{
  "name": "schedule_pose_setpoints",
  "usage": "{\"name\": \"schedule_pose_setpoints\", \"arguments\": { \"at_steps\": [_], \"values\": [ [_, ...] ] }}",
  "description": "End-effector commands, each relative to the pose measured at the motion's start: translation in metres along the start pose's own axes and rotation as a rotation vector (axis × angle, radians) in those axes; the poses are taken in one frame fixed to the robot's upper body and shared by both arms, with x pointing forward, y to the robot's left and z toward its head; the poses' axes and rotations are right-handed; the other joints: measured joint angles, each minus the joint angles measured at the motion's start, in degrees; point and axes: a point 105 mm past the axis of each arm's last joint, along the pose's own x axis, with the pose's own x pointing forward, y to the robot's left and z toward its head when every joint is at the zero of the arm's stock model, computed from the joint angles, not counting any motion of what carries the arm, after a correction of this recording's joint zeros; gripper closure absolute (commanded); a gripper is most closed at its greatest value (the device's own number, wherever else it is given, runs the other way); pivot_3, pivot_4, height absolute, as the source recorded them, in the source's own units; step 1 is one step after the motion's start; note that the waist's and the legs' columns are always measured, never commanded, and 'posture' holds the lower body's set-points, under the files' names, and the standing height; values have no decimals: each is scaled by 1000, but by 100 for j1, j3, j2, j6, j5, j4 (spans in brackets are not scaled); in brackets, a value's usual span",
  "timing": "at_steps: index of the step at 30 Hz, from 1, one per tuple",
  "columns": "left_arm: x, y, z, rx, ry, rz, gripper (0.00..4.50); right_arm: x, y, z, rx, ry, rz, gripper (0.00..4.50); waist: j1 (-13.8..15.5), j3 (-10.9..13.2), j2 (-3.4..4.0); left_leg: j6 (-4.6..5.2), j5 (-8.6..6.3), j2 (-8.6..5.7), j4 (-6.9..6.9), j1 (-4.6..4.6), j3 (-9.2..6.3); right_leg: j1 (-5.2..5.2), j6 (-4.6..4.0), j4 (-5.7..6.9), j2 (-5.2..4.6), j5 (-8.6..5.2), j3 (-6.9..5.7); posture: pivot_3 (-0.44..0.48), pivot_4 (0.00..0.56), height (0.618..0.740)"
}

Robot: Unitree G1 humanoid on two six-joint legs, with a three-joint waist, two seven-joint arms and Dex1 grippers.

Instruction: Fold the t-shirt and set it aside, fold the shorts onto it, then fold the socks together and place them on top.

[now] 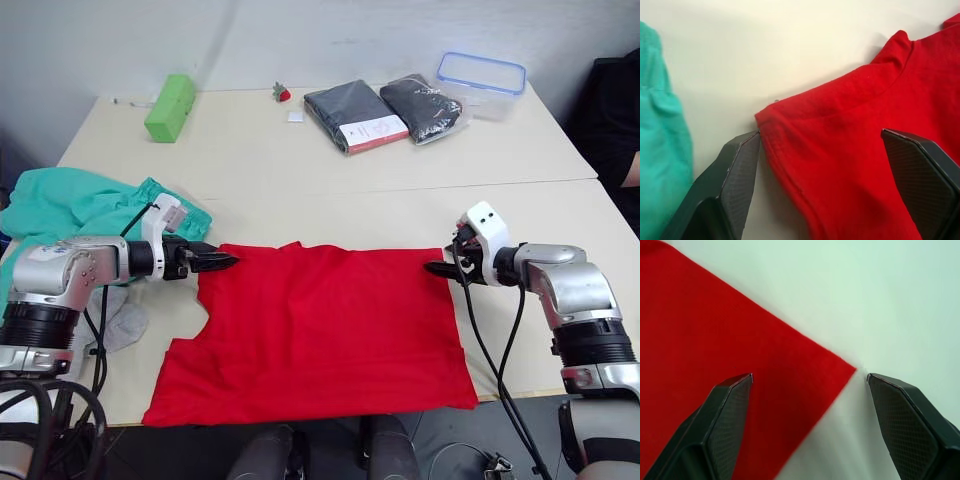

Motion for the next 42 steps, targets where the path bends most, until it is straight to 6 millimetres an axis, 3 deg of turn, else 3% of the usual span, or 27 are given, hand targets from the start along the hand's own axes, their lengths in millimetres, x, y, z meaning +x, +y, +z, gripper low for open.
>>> {"name": "schedule_pose_setpoints", "arguments": {
  "at_steps": [1,7,10,12,21,24,27,33,37,42],
  "values": [
    [-2,0,4,29,7,0,491,4,0,7,-22,-25,-5,780,-46,0,-2,-1,2,0,0,2,-1,1,0,2,-1,0,4,0,150,740],
    [0,6,-4,6,15,13,491,17,6,11,49,-54,23,780,-107,-4,-8,-7,5,3,0,23,-2,7,0,17,-4,0,48,0,150,740],
    [1,8,-4,-13,5,13,1098,23,10,10,61,-51,37,957,-119,-7,-12,-8,6,3,1,25,-2,7,0,20,-6,0,64,0,150,740],
    [2,8,-5,-22,0,7,1728,27,11,10,67,-48,41,1418,-129,-8,-14,-8,6,3,1,25,-2,7,0,21,-6,0,65,0,150,740],
    [3,7,-3,-62,-37,-16,4500,31,11,12,97,-60,53,4466,-191,-8,-15,-8,5,4,-1,23,-3,6,0,19,-9,0,64,0,150,740],
    [2,6,6,-71,-87,-25,4500,28,9,15,98,-77,51,4466,-191,-8,-15,-8,5,4,-1,22,-3,6,0,19,-11,0,64,0,150,740],
    [-6,-1,27,-67,-206,-72,4500,21,3,23,107,-117,37,4466,-191,-8,-15,-8,5,4,-1,20,-4,4,0,18,-14,0,64,0,150,740],
    [-34,-16,53,0,-395,-150,4500,-1,-8,39,99,-214,11,4466,-187,-8,-16,-8,5,4,-1,15,-6,2,0,17,-21,0,62,0,150,740],
    [-33,-11,34,13,-330,-82,4500,-9,-11,36,93,-225,-8,4466,-190,-8,-16,-9,5,3,-4,18,-6,3,0,15,-25,0,63,0,150,740],
    [-12,2,9,12,-222,28,4500,0,-7,22,80,-175,-16,4466,-187,-8,-16,-9,5,3,-4,18,-3,3,0,16,-19,0,65,0,150,740]
  ]
}}
